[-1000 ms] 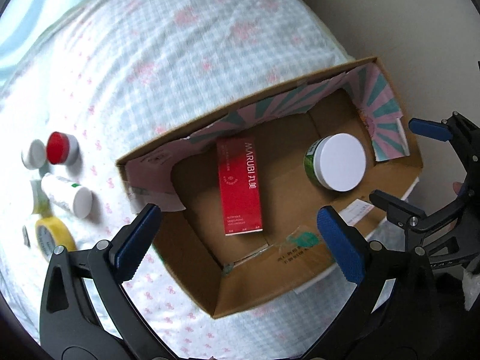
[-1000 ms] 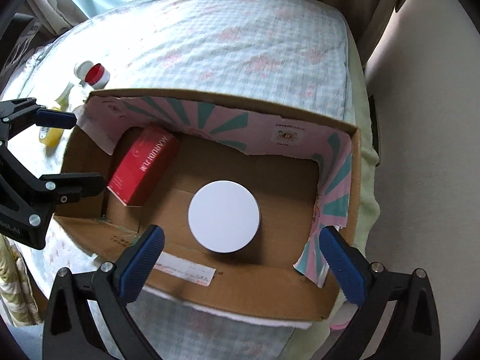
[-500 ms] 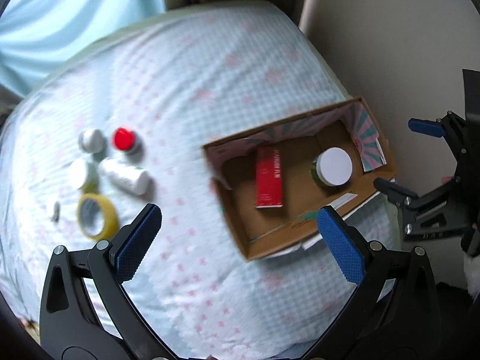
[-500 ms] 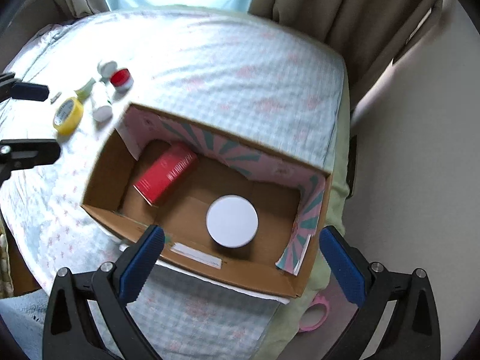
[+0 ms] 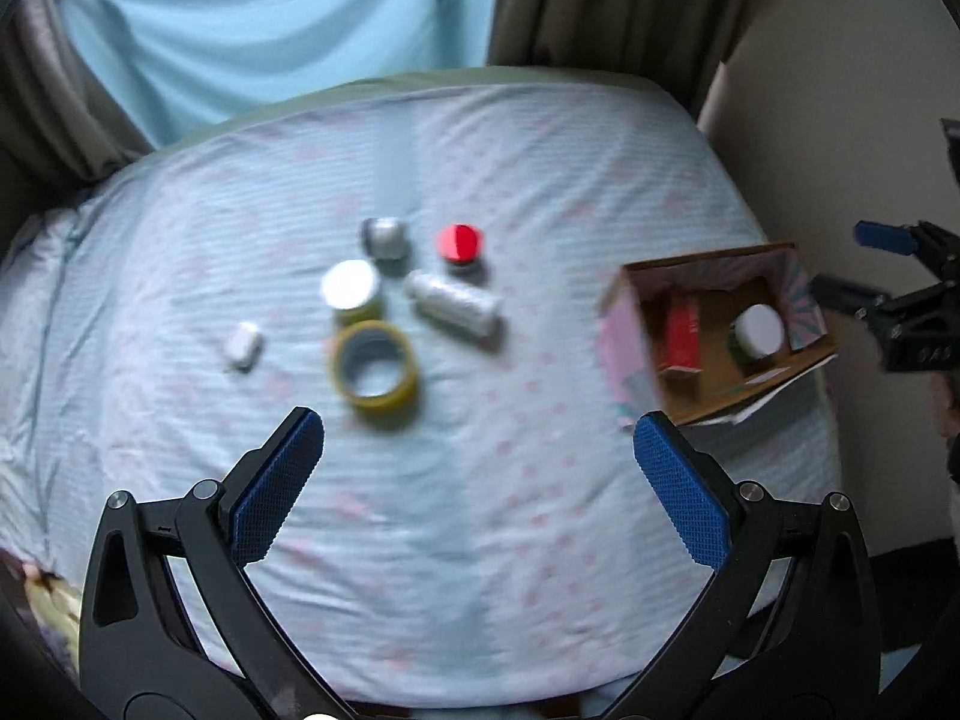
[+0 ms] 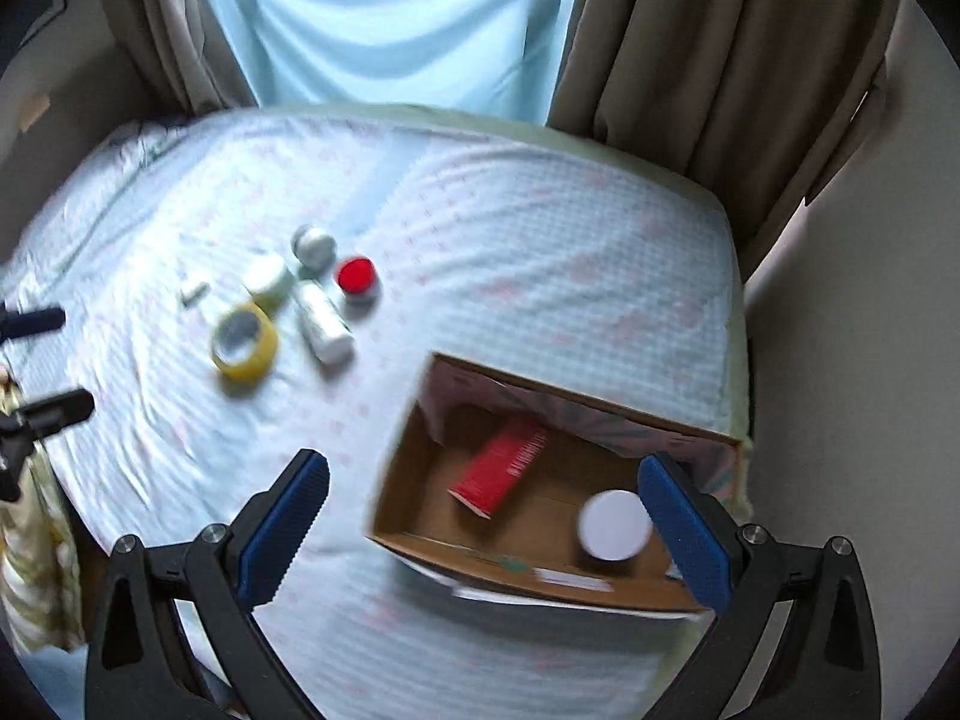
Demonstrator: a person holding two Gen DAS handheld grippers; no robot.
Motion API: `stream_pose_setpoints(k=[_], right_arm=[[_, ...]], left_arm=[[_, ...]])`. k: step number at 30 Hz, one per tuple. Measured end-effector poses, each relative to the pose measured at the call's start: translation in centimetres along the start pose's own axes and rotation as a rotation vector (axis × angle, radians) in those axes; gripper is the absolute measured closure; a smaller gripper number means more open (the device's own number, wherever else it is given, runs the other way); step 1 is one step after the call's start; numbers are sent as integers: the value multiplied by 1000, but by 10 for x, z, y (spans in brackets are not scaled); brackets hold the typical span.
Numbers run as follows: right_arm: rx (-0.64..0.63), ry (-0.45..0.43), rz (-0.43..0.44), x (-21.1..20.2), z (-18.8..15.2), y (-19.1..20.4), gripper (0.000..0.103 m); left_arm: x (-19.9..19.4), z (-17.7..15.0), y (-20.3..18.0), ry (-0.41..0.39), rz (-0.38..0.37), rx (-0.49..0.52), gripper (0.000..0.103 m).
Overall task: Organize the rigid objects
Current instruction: 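Lift both tools out of the cardboard box back toward the items, then grasp the white earbud case with the left tool while the right tool grasps the white pill bottle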
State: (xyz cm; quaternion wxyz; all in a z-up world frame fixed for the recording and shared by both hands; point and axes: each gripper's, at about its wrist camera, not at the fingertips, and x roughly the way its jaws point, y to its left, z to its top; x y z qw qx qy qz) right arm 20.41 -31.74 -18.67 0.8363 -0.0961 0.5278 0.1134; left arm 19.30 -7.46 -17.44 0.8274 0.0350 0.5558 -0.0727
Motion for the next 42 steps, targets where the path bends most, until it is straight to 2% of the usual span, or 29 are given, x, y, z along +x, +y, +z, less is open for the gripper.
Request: stream_pose_setpoints(k=[4,8,11,15,20,25,29,37,42], right_arm=[[51,-18,-14,-9,10,44,0],[109,-18,-16,-10,20,87,0],[156,-19,-17,-5,30,115,0],[222,-21,-5,6,42,150,0],[270,10,26,34,53,179,0],[222,54,32,70,65,195,0],[134,97,21,111,75,195,0],[-4,187,34,205,90,170,0],[-156,256,32,261,93,168,3]], left_arm=[[-11,-7,51,-33,-6,22,0],[-12,-9,104,-20,-14,39,0],[-8,-6,139,-42,-10,79,0],[12,0,183,1,-39,100,0],[46,9,229,14,-59,105,0],[99,18,264,56,-75,103,0],[150,24,282,99,-83,98,0],[263,27,299,220,-85,96,0],[305,24,304,267,-91,121,3]])
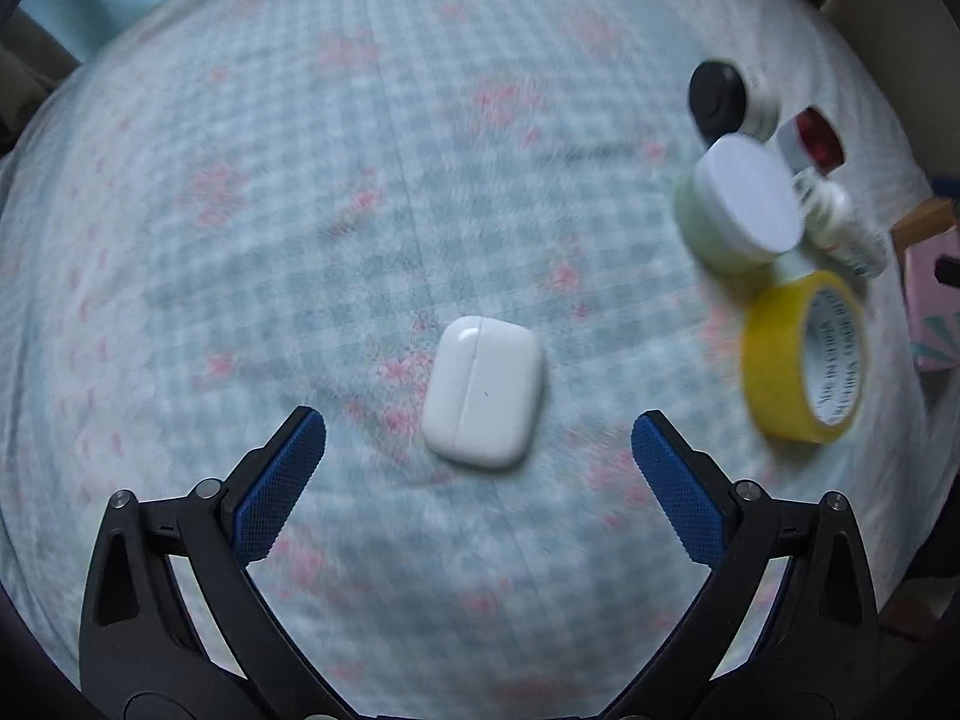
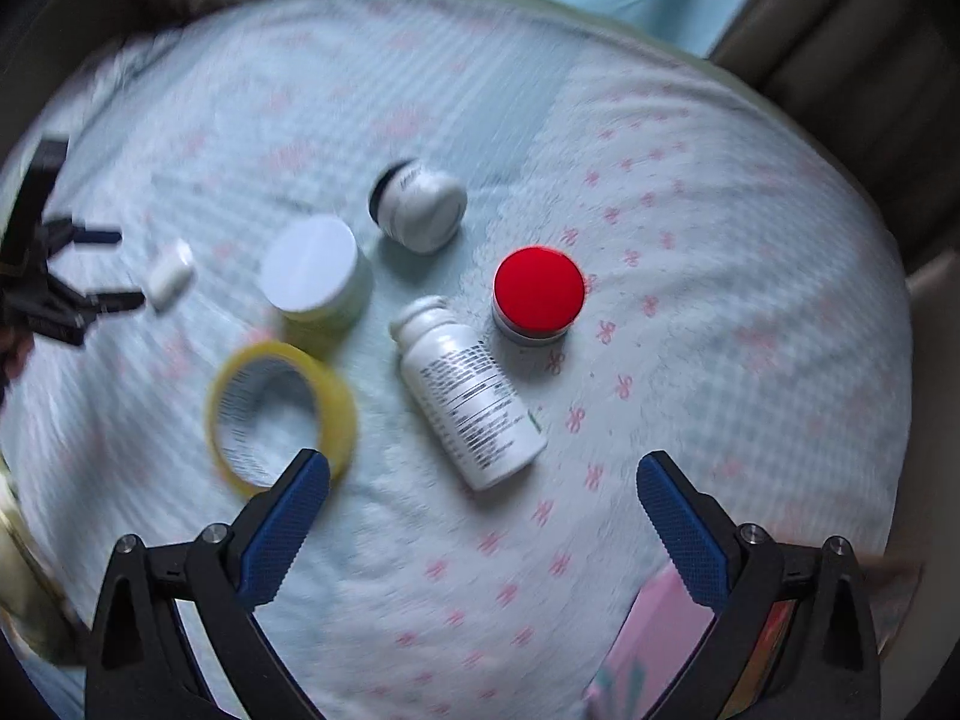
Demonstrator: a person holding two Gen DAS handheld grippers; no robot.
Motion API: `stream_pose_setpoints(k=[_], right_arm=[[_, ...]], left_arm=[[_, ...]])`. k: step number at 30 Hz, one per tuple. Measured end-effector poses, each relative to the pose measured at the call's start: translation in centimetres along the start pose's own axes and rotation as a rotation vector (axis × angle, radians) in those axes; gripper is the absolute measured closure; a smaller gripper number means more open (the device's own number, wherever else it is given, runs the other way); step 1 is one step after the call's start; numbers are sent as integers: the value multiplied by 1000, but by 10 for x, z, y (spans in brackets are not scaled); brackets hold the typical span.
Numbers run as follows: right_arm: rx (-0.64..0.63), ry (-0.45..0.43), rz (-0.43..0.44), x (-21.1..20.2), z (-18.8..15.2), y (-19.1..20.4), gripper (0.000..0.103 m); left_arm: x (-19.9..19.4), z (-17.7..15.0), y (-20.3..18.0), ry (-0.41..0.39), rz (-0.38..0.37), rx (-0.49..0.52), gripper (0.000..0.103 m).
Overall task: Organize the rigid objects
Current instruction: 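Grasp the white earbud case with the left tool while the right tool grasps the white pill bottle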
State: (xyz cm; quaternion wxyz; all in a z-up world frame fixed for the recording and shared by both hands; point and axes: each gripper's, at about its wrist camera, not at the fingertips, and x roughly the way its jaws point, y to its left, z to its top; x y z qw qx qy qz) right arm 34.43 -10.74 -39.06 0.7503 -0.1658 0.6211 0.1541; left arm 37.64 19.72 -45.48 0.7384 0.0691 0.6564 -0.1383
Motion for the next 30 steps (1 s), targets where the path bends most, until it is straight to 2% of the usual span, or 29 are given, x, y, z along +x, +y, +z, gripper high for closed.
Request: stream_pose_setpoints(k=[6,11,12,13,14,15,16,18,19,21,24,30], right_arm=[[-191,105,-17,55,14,11,5],[-275,151,-6,78,26,23,6],[-291,161,2,81,29,25,11],[-299,176,9,84,31,27,21],[-308,198,18,89,34,28,27],[-317,210,20,91,37,29,29],[-326,218,18,94,39,30,33],[-347,241,10,99,43,33,43],[-353,257,7,101,44,35,53],[-370,274,-9,104,45,39,55],[-397,272,-33,105,44,44,55],[-363,271,-48,103,39,50,55]], left_arm=[[34,4,-3,63,14,71,7],[48,10,-7,98,26,95,7],[51,13,-9,106,27,99,7],[52,14,-10,114,27,102,7],[54,16,-11,125,28,105,9],[55,20,-11,131,33,106,15],[55,22,-11,140,38,106,17],[56,31,-11,152,37,106,32],[55,33,-12,159,40,110,36],[53,37,-14,160,29,123,60],[52,43,-18,164,42,138,62],[44,43,-23,139,27,107,62]])
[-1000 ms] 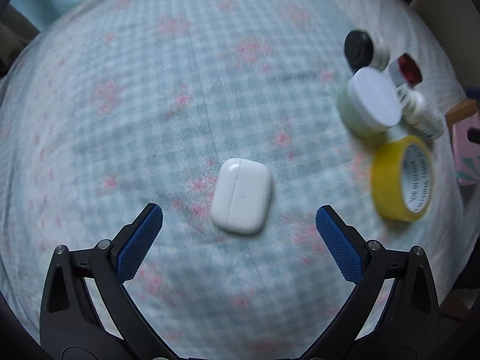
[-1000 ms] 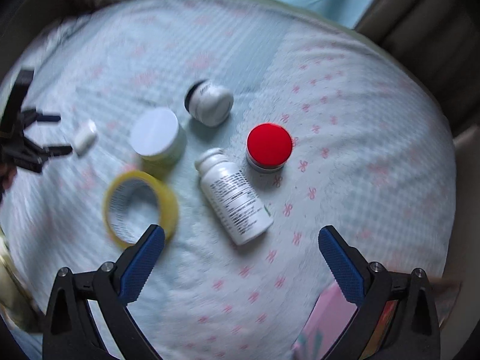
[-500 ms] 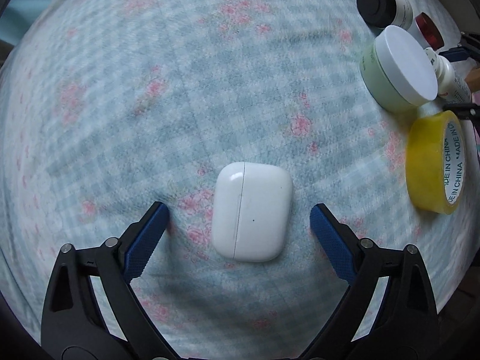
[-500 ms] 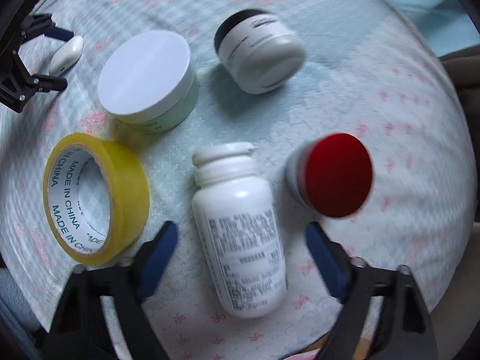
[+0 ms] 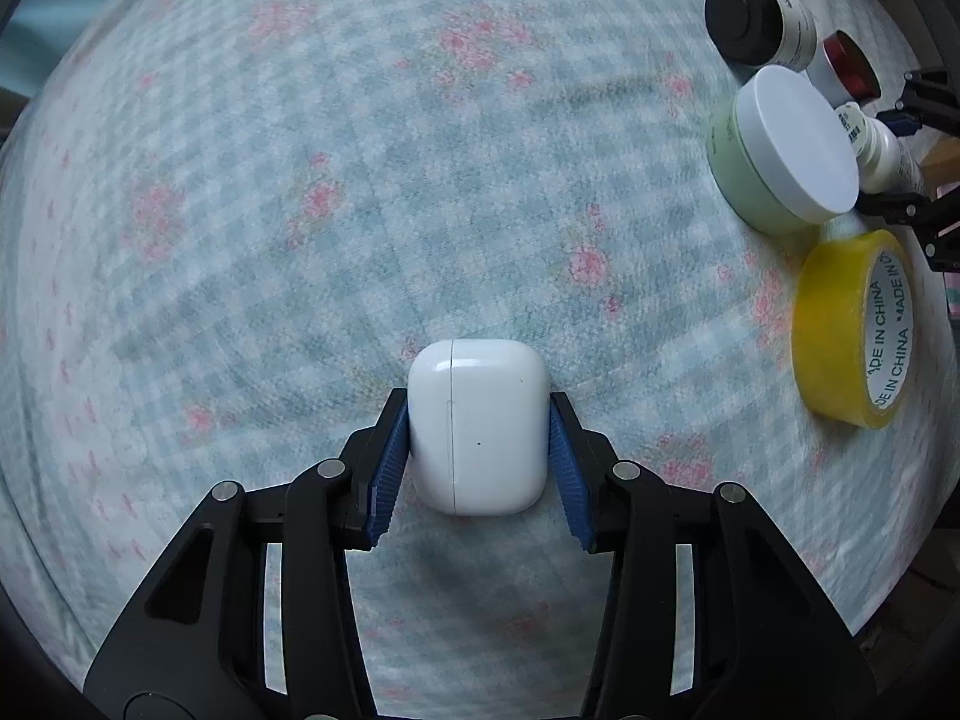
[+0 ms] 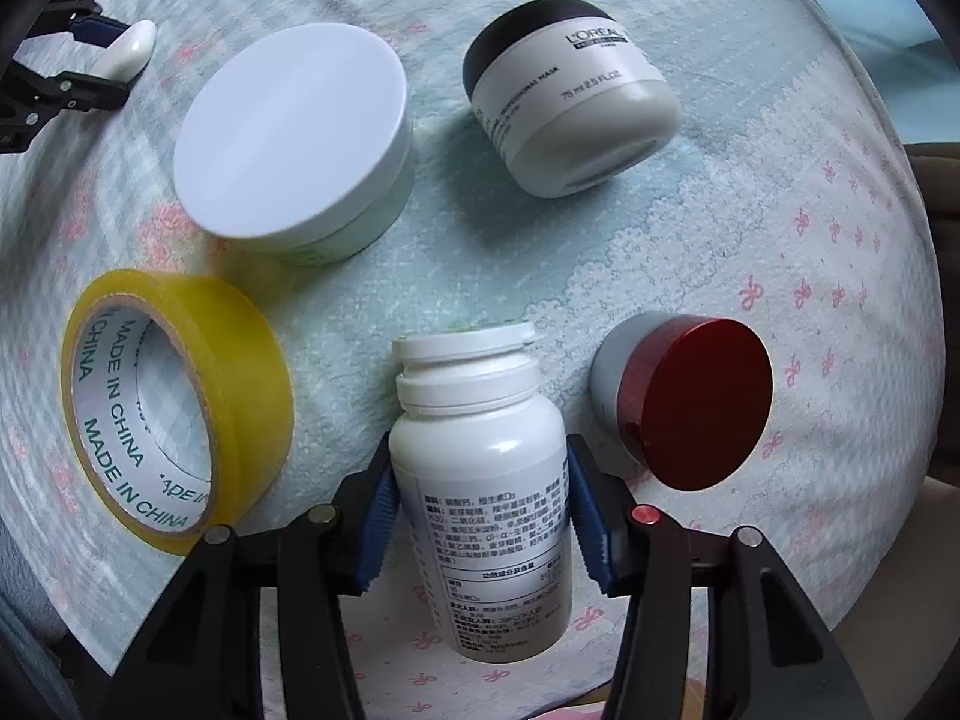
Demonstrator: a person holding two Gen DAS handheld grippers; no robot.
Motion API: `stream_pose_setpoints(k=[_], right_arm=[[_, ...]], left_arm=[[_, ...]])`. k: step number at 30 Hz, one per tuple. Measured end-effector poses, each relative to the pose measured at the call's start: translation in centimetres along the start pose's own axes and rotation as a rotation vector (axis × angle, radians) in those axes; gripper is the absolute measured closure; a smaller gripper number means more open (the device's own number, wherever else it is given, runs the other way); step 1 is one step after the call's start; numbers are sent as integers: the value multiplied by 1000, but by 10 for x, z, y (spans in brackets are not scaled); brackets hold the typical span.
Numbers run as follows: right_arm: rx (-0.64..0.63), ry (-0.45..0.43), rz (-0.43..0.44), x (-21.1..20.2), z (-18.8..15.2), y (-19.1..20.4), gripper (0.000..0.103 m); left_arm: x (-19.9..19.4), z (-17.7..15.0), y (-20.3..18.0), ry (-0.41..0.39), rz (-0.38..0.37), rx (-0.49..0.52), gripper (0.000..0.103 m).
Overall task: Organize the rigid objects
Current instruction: 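Grasp the white earbud case with the left tool while the right tool grasps the white pill bottle, then carry the earbud case and pill bottle into the cardboard box and release both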
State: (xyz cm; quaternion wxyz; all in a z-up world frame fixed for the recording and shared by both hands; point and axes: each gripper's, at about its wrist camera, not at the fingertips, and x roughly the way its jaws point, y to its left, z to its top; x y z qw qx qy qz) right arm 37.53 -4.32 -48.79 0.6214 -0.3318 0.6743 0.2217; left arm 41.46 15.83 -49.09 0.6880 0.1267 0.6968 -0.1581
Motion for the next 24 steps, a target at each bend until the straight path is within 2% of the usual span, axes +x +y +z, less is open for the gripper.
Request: stream_pose_setpoints(k=[9,15,19,24], right_arm=[[156,-25,65,-28,-14,-9,56],[323,-85,137,-72,-36,-15,57],[438,-130,182,-110,-53,-17,57],[554,-199,212,-165,-92,-17,57]], left_arm=[[-36,-28,19,-65,-41,-57,62],[-81,-46,19,-117,-66,-90,62],[-124,-59,4,-159,-81,-79,62],[-160,-67,-27,-210,-108,-56,62]])
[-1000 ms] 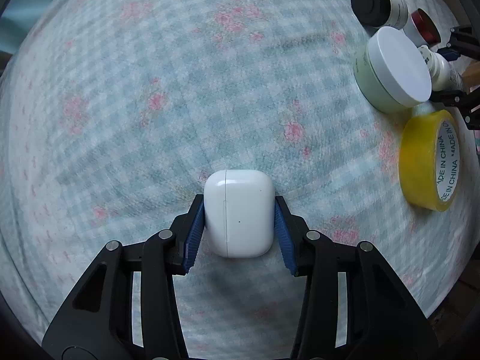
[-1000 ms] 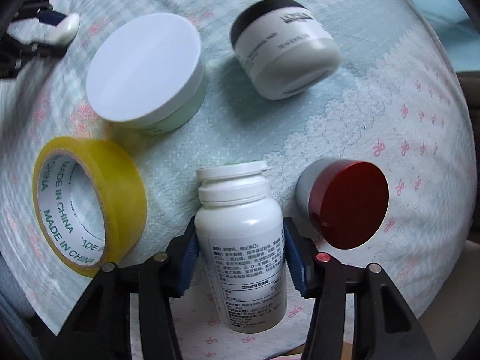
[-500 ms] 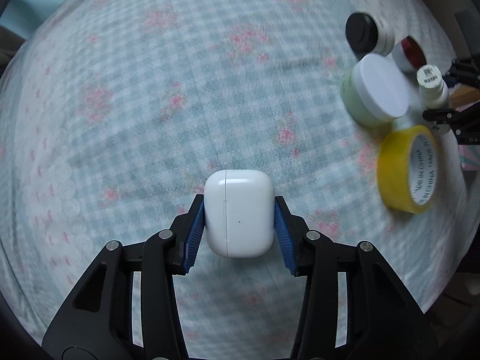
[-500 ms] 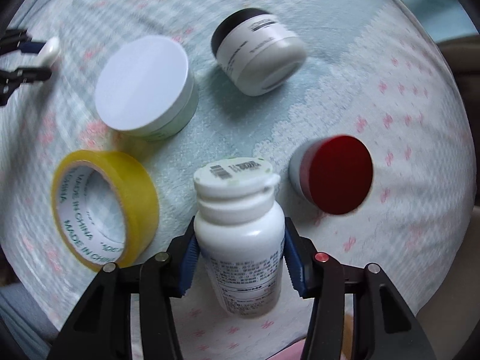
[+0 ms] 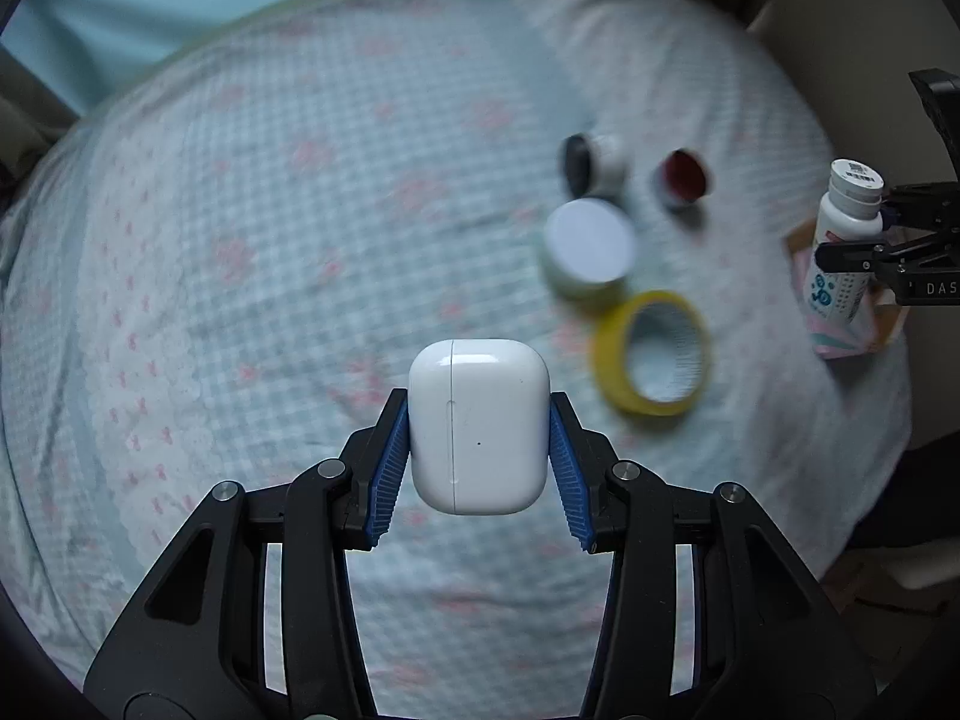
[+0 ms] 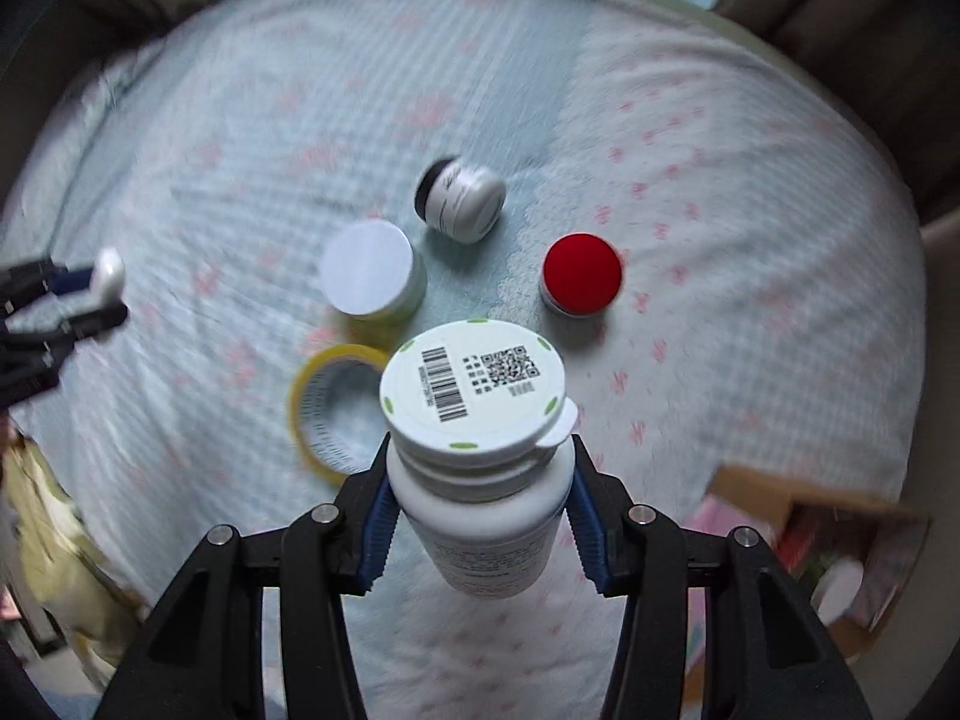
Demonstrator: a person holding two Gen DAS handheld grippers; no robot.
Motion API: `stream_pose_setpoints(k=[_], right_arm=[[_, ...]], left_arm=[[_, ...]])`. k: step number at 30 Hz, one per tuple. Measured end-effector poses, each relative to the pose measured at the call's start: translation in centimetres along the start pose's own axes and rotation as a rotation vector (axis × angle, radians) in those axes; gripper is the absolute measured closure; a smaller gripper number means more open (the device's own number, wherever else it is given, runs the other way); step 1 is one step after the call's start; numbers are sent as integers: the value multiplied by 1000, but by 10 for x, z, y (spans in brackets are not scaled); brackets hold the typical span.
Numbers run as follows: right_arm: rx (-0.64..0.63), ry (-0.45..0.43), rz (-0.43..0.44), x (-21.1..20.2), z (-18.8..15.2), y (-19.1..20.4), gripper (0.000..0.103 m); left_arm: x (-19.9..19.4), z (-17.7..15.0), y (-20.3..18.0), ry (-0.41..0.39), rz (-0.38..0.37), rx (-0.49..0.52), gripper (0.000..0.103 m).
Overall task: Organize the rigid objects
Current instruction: 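Carry the earbud case and pill bottle into the cardboard box and release both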
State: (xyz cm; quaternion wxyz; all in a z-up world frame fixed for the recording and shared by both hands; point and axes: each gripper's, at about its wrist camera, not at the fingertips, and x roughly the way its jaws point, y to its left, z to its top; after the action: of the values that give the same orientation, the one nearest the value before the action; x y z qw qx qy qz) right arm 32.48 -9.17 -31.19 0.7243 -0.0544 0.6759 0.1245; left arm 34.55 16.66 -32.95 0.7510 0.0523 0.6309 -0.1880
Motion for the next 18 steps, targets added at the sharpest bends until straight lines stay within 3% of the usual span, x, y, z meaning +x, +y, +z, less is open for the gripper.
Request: stream_pose_setpoints(k=[8,18], right_arm=[[121,-67,65,-72,-46,-23,57],[216,-131,62,-142,-119,-127,57]], left_arm=[[-53,4,-68,-69,-51,42,62],[-100,14,-192,-162,-89,50,62]])
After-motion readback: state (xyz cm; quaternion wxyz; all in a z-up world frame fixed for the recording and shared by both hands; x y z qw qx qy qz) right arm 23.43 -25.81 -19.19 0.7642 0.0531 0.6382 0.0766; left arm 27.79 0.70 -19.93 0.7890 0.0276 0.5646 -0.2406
